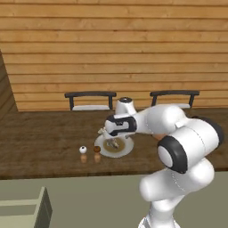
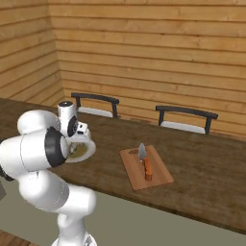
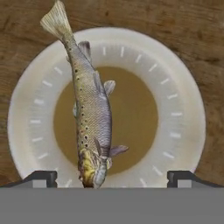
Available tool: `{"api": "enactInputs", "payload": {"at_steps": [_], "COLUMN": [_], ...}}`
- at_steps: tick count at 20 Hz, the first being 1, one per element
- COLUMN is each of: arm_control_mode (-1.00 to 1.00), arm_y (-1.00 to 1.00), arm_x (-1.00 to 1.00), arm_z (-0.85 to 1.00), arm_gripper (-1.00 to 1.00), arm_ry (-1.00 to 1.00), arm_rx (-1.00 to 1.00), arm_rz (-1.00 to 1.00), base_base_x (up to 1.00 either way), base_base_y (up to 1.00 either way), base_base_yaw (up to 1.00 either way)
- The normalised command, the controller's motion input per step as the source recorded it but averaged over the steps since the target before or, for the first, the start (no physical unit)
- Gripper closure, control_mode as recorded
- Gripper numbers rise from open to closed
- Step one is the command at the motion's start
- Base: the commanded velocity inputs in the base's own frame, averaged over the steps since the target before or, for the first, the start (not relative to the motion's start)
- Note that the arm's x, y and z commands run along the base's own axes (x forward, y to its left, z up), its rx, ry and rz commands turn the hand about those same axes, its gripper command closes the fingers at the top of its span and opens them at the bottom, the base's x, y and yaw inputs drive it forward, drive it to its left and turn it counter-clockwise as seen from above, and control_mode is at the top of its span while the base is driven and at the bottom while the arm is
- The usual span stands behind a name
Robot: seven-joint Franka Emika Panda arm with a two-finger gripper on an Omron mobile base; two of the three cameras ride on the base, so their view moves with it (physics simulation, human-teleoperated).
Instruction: Pick up the knife from the drawer and place it on the cutting board. Then place the meat from the plate to the cutting board.
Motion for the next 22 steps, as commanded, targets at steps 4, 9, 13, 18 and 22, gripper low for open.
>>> {"api": "enactInputs", "payload": {"at_steps": [4, 9, 13, 18, 22], "arm_control_mode": [-1.00, -1.00, -1.00, -1.00, -1.00], "arm_y": [0.38, 0.02, 0.02, 0.12, 0.09], "arm_x": [0.42, 0.38, 0.29, 0.18, 0.15], "arm_z": [-0.28, -0.29, -0.38, -0.32, -0.26], "arm_gripper": [-1.00, -1.00, -1.00, -1.00, -1.00], "arm_ry": [0.01, 0.00, 0.00, 0.00, 0.00], "arm_rx": [0.00, 0.00, 0.00, 0.00, 0.00], "arm_rz": [0.05, 0.01, 0.00, 0.02, 0.02], "base_base_x": [0.00, 0.00, 0.00, 0.00, 0.00], "base_base_y": [0.00, 0.00, 0.00, 0.00, 0.00], "base_base_yaw": [0.00, 0.00, 0.00, 0.00, 0.00]}}
